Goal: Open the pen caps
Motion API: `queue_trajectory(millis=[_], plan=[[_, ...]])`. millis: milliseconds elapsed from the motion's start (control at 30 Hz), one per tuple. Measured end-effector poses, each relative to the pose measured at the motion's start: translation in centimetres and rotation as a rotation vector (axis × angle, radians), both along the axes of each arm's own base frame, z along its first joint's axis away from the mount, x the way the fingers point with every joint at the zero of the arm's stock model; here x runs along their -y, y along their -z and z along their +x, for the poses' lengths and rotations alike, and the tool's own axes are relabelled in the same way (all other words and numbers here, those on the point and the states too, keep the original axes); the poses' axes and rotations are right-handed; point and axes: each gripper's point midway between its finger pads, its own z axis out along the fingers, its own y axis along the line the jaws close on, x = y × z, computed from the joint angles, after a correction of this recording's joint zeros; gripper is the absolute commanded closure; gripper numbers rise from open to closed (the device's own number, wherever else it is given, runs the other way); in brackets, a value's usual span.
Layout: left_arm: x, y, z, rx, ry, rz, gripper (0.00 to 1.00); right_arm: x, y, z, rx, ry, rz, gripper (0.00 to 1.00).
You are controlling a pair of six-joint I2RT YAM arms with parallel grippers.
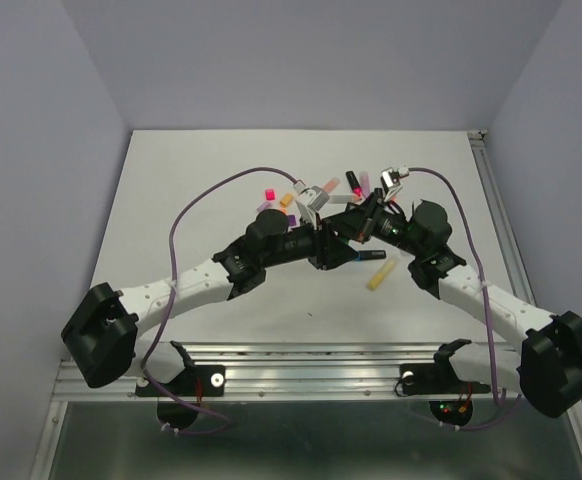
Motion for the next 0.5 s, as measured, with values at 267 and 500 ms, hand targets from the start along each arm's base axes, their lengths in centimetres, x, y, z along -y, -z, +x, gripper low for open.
queue_trajectory(millis=[267, 500], plan=[[-0.1, -0.1, 0.3, -0.041, -0.013, -0.017, 1.00, 0.0, -0.7, -0.3, 0.075, -0.023, -0.001, 0.99], [-0.4, 0.1, 0.3, -0.039, -0.023, -0.037, 1.00, 0.1, -0.4, 0.8, 0.119, 0.029, -0.039, 0.99]])
